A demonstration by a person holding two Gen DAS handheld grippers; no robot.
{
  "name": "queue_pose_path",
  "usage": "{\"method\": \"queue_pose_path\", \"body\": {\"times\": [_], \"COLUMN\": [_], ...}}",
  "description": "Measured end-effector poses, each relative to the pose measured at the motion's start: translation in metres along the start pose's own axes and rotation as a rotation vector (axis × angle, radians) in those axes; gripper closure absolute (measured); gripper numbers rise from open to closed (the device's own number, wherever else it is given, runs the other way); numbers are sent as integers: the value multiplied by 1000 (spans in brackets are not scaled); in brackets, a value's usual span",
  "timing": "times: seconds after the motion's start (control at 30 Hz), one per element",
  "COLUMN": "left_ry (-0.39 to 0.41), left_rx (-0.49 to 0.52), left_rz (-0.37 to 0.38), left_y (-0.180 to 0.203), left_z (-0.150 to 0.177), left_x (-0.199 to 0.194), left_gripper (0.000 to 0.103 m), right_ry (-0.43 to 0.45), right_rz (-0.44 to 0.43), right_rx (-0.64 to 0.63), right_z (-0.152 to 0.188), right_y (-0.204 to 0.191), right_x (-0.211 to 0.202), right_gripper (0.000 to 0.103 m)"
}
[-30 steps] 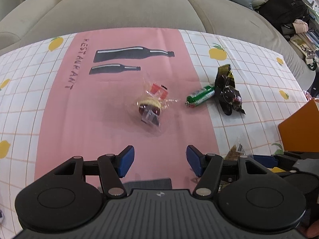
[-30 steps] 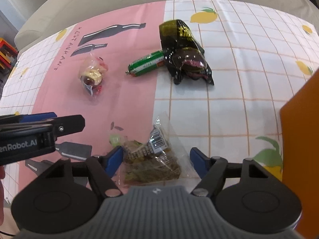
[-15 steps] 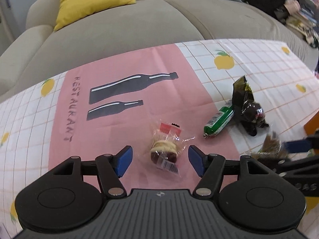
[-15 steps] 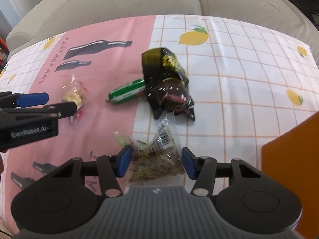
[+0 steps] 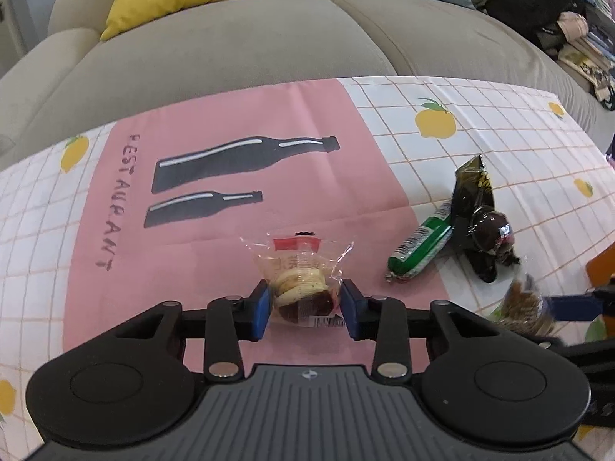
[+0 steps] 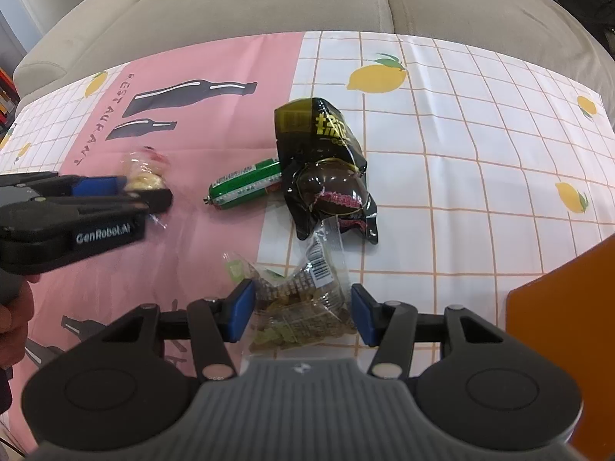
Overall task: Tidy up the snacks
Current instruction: 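Lift both held packets and carry them over the orange box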
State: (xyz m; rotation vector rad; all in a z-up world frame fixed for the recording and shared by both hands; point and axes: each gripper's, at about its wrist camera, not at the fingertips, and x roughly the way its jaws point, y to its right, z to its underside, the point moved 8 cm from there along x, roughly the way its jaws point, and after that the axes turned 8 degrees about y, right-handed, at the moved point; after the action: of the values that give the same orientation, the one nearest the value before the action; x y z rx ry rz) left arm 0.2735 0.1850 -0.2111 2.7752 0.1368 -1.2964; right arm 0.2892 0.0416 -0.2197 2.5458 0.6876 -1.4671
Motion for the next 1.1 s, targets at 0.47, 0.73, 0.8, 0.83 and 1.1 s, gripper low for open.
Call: {"method": "queue_pose_path", "body": {"times": [0.47,0.73,0.8,0.83,1.1], "left_ry": [6,27,25,29,43], "left_rx": [-200,-224,-219,-216,-173], "left_rz": [84,136,142,149,218], "left_y": [33,68,80,85,135], "left_z": [10,20,24,25,24], "left_x": [-65,-128,-142,-149,-195], "left_gripper": [64,64,64,64,64], "right_ry": [8,85,110,120,215], "right_rz": [-31,-69,-67,-67,-50], "right_rx": [45,115,132,141,185], "right_z": [29,49,52,53,60], "right_y": [-1,15,23,28,65], "right_x": [-47,-112,-130,-137,-199], "right_gripper": [53,53,53,53,53]}}
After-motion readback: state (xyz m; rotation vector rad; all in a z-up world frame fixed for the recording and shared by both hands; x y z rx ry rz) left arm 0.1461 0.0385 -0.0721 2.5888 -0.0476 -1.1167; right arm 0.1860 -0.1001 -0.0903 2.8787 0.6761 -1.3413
